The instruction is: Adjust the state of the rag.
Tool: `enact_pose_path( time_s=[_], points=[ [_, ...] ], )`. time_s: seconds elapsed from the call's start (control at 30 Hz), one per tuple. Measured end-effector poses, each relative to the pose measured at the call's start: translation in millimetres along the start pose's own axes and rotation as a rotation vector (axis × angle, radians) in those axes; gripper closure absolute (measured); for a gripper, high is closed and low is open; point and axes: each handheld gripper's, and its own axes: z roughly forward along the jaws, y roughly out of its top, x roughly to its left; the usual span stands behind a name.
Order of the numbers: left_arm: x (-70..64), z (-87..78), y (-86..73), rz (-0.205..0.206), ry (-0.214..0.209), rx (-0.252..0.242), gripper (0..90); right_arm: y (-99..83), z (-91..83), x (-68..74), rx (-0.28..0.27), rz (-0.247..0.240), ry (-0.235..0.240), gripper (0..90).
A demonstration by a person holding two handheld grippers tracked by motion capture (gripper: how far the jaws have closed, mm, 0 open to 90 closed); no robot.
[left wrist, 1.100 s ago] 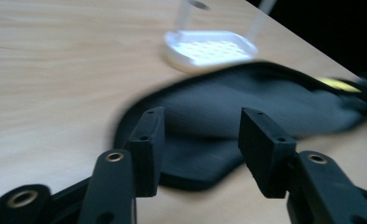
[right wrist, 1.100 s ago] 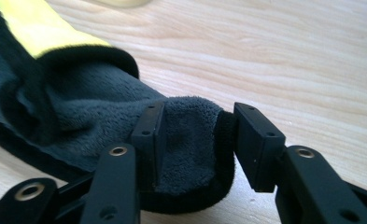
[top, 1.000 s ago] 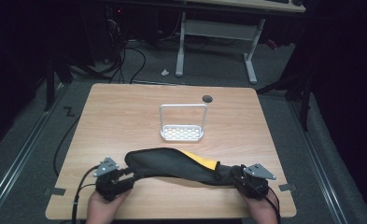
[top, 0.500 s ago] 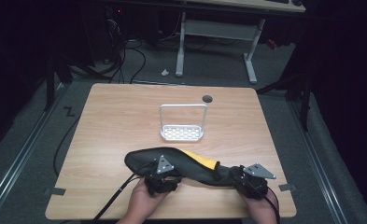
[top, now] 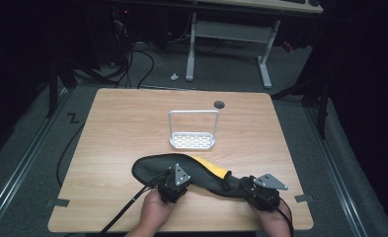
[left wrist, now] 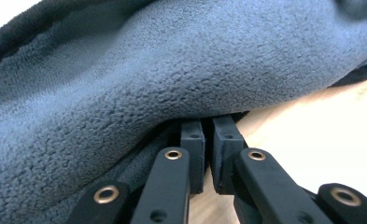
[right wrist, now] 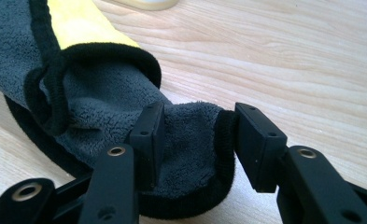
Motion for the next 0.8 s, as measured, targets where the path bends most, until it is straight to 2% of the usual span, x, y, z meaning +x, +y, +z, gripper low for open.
enact_pose_path(
  time_s=[0.17,0.2,0.33,0.47,0.5,0.53,0.57,0.63,0.67,0.7,0.77,0.8],
  points=[
    [3.6,-13.2,-7.0,-0.032,-0.059,-0.028,85.9,3.1,-5.7,-0.9,-0.029,0.004,-0.013,55.0],
    [4.0,-15.0,-8.5,-0.037,-0.071,-0.033,85.7,5.7,-9.8,-0.6,-0.052,0.008,-0.018,53.4],
    [2.8,-17.0,-14.0,-0.039,-0.093,-0.043,85.5,11.7,-16.6,4.5,-0.091,0.002,-0.006,48.9],
    [1.3,-17.6,-16.3,-0.043,-0.106,-0.051,85.4,21.1,-19.1,24.1,-0.144,-0.029,0.084,45.2],
    [0.8,-17.6,-16.4,-0.044,-0.112,-0.052,85.4,23.0,-15.6,30.7,-0.144,-0.053,0.107,44.9],
    [0.3,-17.8,-16.5,-0.041,-0.116,-0.052,85.4,25.3,-4.9,43.3,-0.124,-0.095,0.127,45.6],
    [-0.5,-18.4,-16.8,-0.040,-0.120,-0.054,85.4,25.3,-4.9,43.3,-0.124,-0.095,0.127,45.6],
    [-1.3,-20.8,-17.9,-0.032,-0.128,-0.056,85.4,26.5,9.1,50.2,-0.076,-0.121,0.146,49.6],
    [-1.7,-22.7,-18.8,-0.031,-0.131,-0.060,85.4,26.4,14.5,52.1,-0.055,-0.138,0.147,57.0],
    [-1.4,-25.1,-20.0,-0.033,-0.141,-0.062,85.4,25.6,17.0,53.4,-0.047,-0.150,0.135,68.0],
    [-0.6,-30.6,-22.7,-0.031,-0.152,-0.065,85.4,25.6,18.4,50.6,-0.030,-0.147,0.151,76.7],
    [0.0,-33.8,-24.2,-0.026,-0.154,-0.066,85.3,25.5,18.1,48.6,-0.027,-0.149,0.145,78.1]
  ],
)
